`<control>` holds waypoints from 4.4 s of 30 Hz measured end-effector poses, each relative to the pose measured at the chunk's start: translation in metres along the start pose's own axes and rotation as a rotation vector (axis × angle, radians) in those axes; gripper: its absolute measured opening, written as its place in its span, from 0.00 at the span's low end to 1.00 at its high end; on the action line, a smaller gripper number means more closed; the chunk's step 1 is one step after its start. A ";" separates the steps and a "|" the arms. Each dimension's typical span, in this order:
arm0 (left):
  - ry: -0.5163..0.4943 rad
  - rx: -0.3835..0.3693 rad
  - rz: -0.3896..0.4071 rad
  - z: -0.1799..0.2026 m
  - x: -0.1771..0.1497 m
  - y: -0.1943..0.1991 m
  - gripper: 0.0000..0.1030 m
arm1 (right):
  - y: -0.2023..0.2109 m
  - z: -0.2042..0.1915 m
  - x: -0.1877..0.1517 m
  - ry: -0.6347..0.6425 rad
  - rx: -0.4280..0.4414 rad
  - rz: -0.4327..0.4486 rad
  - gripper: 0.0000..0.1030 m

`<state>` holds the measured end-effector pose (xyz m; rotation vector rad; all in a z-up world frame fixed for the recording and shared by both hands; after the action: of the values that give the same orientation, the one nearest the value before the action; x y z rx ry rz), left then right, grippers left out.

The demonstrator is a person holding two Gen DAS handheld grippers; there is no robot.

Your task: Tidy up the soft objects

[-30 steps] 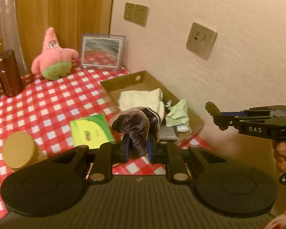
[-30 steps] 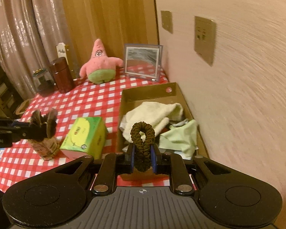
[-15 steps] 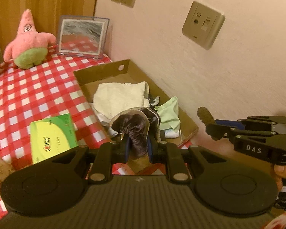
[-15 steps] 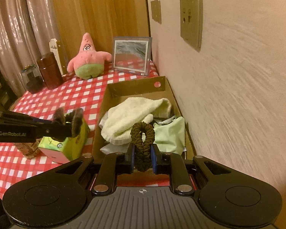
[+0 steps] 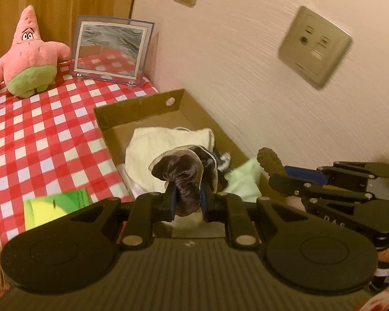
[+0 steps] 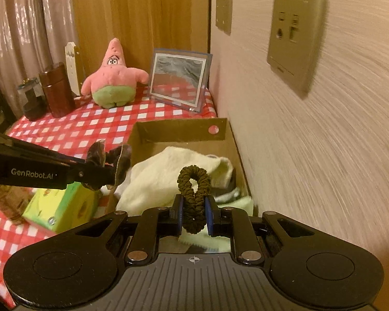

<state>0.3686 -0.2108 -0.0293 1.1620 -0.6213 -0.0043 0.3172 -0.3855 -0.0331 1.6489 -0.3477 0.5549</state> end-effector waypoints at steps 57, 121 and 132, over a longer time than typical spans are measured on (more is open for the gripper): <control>0.159 0.051 0.018 -0.087 0.090 -0.078 0.40 | -0.117 -0.008 0.100 0.152 -0.103 -0.066 0.17; 0.084 0.163 0.072 -0.080 0.058 -0.020 0.85 | -0.068 -0.025 0.055 0.167 -0.057 -0.045 0.65; 0.056 0.186 0.195 -0.035 0.009 0.057 0.94 | 0.007 -0.038 0.002 0.080 -0.019 -0.034 0.65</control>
<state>0.3743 -0.1601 0.0151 1.2719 -0.6944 0.2562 0.3095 -0.3490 -0.0230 1.6062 -0.2644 0.5885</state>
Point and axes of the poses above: each gripper's, at about its wrist camera, not at the fingertips, and y roughly against the way its jaws point, z to its right, x to its top, the point moved 4 cm from there along -y, roughly the way its jaws point, and after that the axes turned 14 degrees about -z, right-handed, at the moved point
